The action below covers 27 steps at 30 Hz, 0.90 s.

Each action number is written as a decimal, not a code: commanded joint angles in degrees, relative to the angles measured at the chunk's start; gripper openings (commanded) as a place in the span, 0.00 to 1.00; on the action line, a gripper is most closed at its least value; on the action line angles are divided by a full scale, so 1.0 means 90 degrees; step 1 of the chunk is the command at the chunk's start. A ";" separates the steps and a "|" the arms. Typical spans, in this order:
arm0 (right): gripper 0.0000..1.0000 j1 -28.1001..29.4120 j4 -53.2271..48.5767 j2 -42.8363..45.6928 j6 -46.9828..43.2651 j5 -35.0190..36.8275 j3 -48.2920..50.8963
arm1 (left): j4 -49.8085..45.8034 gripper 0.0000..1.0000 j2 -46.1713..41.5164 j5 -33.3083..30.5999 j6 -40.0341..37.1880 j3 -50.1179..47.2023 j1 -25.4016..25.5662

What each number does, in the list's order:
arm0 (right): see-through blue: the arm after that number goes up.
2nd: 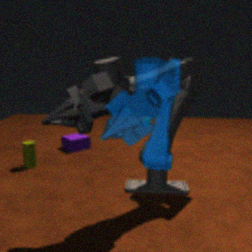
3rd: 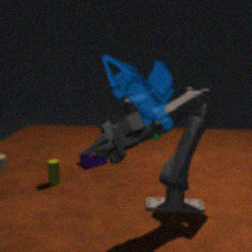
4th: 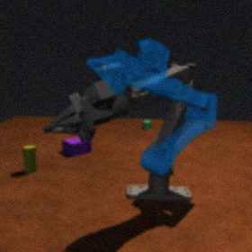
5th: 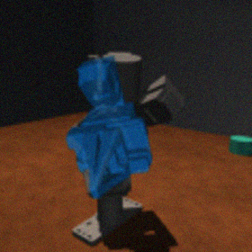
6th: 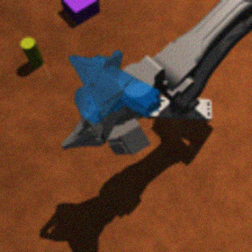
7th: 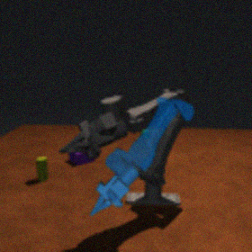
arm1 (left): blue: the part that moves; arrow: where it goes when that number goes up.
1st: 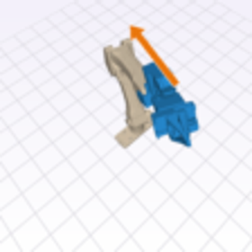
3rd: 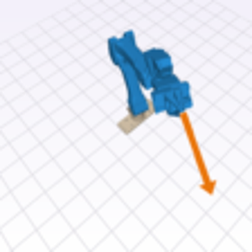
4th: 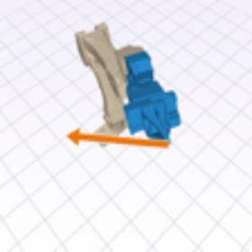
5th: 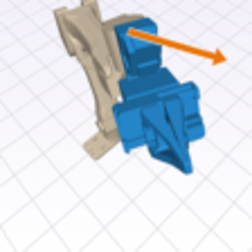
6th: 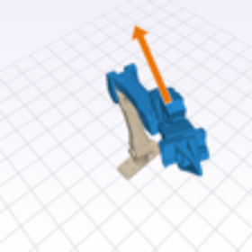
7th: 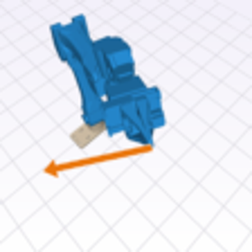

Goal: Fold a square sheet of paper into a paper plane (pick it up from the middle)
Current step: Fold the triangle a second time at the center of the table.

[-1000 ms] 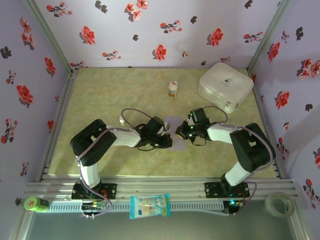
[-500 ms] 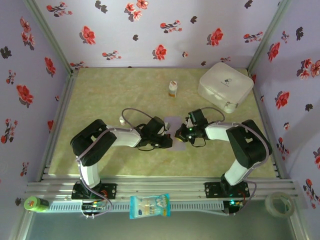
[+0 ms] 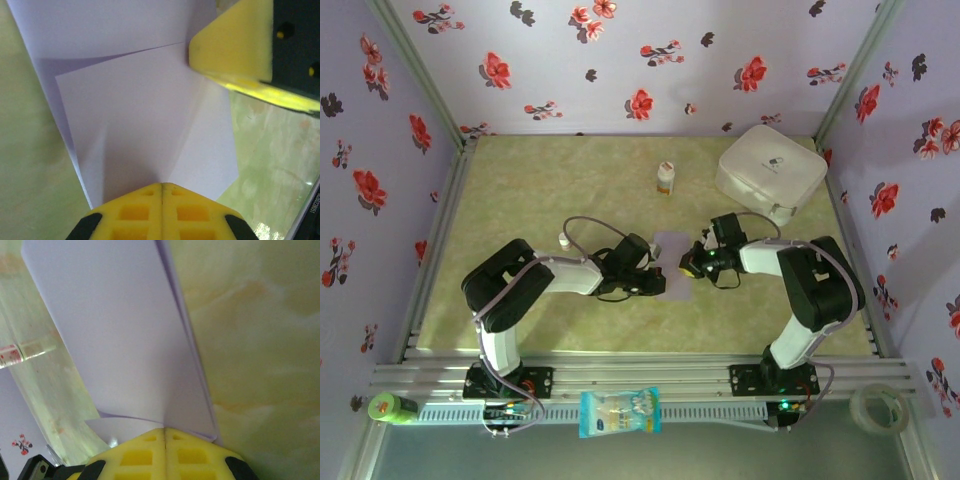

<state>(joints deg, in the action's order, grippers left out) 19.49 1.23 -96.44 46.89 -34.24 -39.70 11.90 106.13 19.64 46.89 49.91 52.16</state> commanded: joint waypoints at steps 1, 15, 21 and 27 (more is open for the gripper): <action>0.00 -0.0255 -0.0148 -0.0107 -0.0166 0.1037 0.0032 | -0.0805 0.00 0.0341 -0.0053 0.0110 -0.0301 0.0103; 0.00 -0.0105 -0.0944 0.1091 -0.0674 0.2022 -0.0181 | -0.0795 0.00 0.0298 -0.0034 0.0112 -0.0283 0.0142; 0.00 0.0373 -0.0122 0.1476 -0.0256 0.1285 0.0169 | -0.0834 0.00 0.0225 -0.0033 0.0114 -0.0242 0.0142; 0.00 0.0754 0.0380 0.0635 0.0122 0.0725 0.0191 | -0.0843 0.00 0.0218 -0.0034 0.0129 -0.0219 0.0142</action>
<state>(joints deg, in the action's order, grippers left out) 25.32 2.31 -87.81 45.78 -25.21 -39.20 12.82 106.28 19.53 47.72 49.71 52.36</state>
